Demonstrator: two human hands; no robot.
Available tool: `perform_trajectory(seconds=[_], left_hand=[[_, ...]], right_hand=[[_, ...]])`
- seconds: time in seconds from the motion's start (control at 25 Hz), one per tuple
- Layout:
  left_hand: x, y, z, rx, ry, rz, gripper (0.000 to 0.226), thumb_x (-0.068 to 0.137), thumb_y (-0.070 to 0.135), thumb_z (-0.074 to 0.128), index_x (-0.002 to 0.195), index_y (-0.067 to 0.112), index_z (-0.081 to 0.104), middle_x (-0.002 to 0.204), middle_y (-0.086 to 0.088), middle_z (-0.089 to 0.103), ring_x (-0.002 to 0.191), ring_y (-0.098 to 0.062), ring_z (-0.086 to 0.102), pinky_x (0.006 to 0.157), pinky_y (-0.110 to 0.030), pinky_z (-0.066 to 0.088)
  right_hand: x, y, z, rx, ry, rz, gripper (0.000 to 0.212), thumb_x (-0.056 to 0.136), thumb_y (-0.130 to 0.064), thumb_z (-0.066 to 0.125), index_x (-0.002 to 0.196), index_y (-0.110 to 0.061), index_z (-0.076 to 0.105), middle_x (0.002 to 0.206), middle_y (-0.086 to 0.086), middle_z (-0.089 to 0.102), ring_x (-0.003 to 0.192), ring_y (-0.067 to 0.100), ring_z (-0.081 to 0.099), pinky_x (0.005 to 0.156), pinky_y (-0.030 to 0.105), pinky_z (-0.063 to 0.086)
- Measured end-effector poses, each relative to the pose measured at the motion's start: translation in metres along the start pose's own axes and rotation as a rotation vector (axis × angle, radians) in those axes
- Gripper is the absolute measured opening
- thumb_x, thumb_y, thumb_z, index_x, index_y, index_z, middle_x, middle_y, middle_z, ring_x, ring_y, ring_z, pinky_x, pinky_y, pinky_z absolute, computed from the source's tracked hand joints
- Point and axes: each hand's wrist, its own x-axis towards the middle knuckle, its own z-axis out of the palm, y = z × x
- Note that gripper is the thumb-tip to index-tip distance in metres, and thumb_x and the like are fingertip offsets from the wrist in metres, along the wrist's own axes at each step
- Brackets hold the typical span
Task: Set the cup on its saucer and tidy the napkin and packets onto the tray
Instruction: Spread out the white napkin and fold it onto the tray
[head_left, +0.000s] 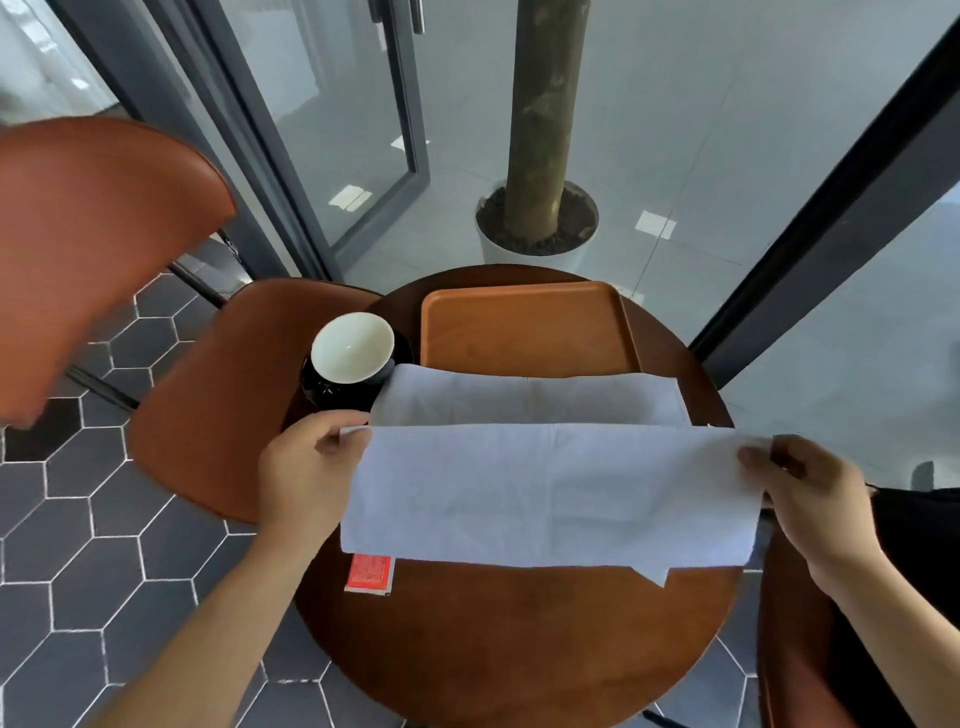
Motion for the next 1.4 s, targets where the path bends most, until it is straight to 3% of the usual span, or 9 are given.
perform_trajectory(seconds=[0.16,0.28,0.48,0.76,0.92,1.04,1.12,1.24,1.4], left_hand=[[0.037,0.015,0.024,0.247,0.048,0.125,0.017,0.088,0.008,0.069,0.101,0.016,0.077,0.091,0.008,0.071,0.082,-0.01,0.061,0.07,-0.014,0.041],[0.059,0.013,0.039,0.428,0.068,0.227,0.015,0.089,0.005,0.065,0.099,0.008,0.076,0.091,-0.007,0.073,0.083,-0.023,0.062,0.071,-0.029,0.042],[0.083,0.01,0.058,0.687,0.047,0.405,0.014,0.089,0.005,0.066,0.098,0.008,0.076,0.09,-0.012,0.074,0.082,-0.035,0.065,0.071,-0.044,0.051],[0.096,0.002,0.057,0.984,-0.052,0.62,0.019,0.082,-0.001,0.07,0.095,0.011,0.076,0.08,-0.01,0.07,0.082,-0.038,0.06,0.071,-0.05,0.043],[0.096,0.005,0.065,1.048,-0.064,0.701,0.019,0.077,-0.004,0.068,0.088,0.01,0.074,0.084,-0.011,0.068,0.087,-0.039,0.056,0.071,-0.05,0.039],[0.089,0.005,0.071,1.01,-0.08,0.696,0.026,0.073,-0.006,0.072,0.095,0.007,0.075,0.105,-0.016,0.068,0.1,-0.042,0.058,0.076,-0.052,0.041],[0.074,0.0,0.07,0.932,-0.103,0.721,0.029,0.073,-0.005,0.073,0.1,0.007,0.075,0.107,-0.015,0.068,0.101,-0.04,0.059,0.078,-0.051,0.044],[0.031,-0.015,0.064,0.711,-0.134,0.563,0.021,0.082,0.007,0.071,0.102,0.01,0.073,0.1,-0.008,0.066,0.091,-0.03,0.06,0.073,-0.041,0.047],[-0.022,-0.048,0.044,0.596,-0.068,0.005,0.02,0.087,0.02,0.07,0.105,0.012,0.071,0.1,-0.007,0.064,0.083,-0.025,0.062,0.062,-0.031,0.042]], right_hand=[[0.05,-0.011,0.023,-0.114,-0.05,-0.073,0.019,0.09,-0.023,0.067,0.072,-0.029,0.064,0.07,-0.005,0.066,0.066,0.023,0.063,0.053,0.03,0.046],[0.082,-0.023,0.039,-0.218,-0.039,-0.11,0.022,0.089,-0.022,0.067,0.068,-0.025,0.062,0.064,0.001,0.064,0.061,0.025,0.06,0.053,0.036,0.046],[0.113,-0.024,0.058,-0.386,-0.042,-0.044,0.024,0.087,-0.023,0.064,0.065,-0.015,0.06,0.055,0.003,0.06,0.055,0.022,0.055,0.047,0.027,0.033],[0.11,-0.017,0.061,-0.543,-0.06,-0.044,0.017,0.086,-0.02,0.062,0.071,-0.012,0.065,0.059,0.007,0.064,0.057,0.027,0.058,0.054,0.036,0.054],[0.109,-0.014,0.068,-0.53,-0.016,-0.093,0.011,0.09,-0.023,0.064,0.09,-0.013,0.068,0.077,0.006,0.069,0.069,0.029,0.061,0.061,0.037,0.056],[0.101,-0.011,0.071,-0.494,0.038,-0.116,0.03,0.09,-0.025,0.068,0.118,-0.014,0.063,0.109,0.009,0.066,0.092,0.031,0.062,0.076,0.043,0.057],[0.084,-0.011,0.069,-0.503,0.055,-0.224,0.032,0.089,-0.02,0.07,0.12,-0.013,0.063,0.116,0.01,0.063,0.101,0.031,0.059,0.081,0.044,0.055],[0.044,-0.007,0.071,-0.502,-0.038,-0.426,0.028,0.086,-0.014,0.073,0.113,-0.012,0.069,0.115,0.007,0.066,0.102,0.027,0.059,0.078,0.044,0.056],[-0.005,0.012,0.065,-0.432,-0.062,-0.367,0.02,0.084,-0.011,0.075,0.102,-0.015,0.072,0.1,-0.003,0.068,0.085,0.018,0.064,0.064,0.036,0.057]])
